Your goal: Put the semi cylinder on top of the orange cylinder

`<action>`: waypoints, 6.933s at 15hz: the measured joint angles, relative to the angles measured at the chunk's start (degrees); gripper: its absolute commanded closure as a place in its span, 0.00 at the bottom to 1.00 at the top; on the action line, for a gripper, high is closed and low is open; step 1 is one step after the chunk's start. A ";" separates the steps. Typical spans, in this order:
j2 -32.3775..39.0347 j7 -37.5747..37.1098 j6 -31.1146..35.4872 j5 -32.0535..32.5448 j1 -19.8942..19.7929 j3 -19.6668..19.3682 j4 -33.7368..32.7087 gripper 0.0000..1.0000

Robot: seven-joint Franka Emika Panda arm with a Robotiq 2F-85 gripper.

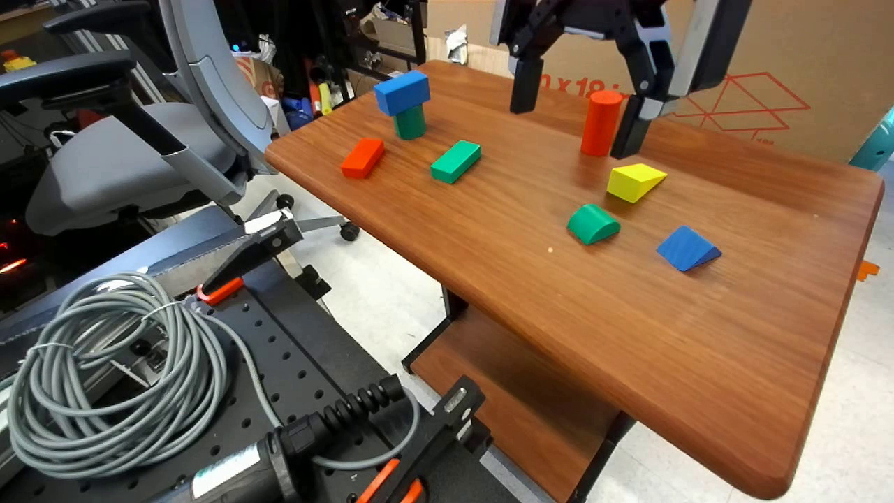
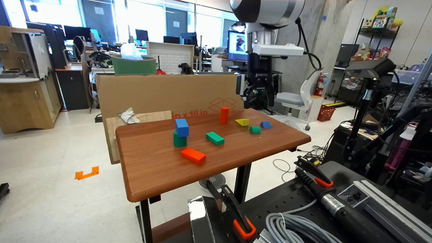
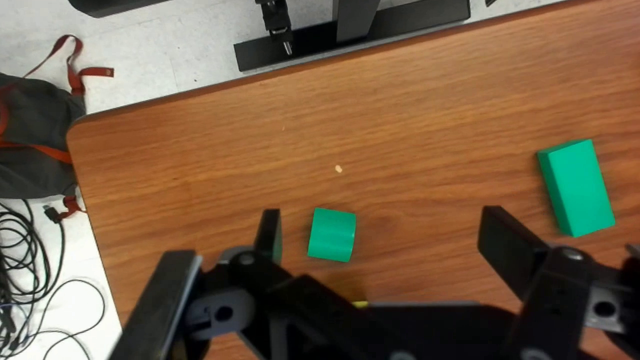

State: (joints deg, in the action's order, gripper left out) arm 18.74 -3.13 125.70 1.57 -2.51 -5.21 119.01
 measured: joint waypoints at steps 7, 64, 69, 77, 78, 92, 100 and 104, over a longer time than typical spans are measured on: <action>3.98 -0.27 4.32 -0.55 -1.07 -0.26 -0.99 0.00; 16.15 0.12 -5.13 -0.56 0.98 2.79 -27.40 0.92; 20.13 -1.33 -8.42 0.29 2.03 2.74 -32.21 0.92; 23.04 -1.94 -13.11 2.60 2.07 2.43 -37.04 0.92; 23.32 -1.96 -13.48 2.93 2.12 2.43 -37.38 0.92; 24.60 -1.99 -14.18 3.65 3.01 3.18 -39.12 0.92; 25.24 -1.99 -14.33 3.69 3.01 3.05 -39.85 0.55; 26.04 -1.99 -14.43 3.71 3.01 2.93 -39.86 0.17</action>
State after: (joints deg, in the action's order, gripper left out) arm 44.78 -5.13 111.26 5.29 0.49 -2.29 79.15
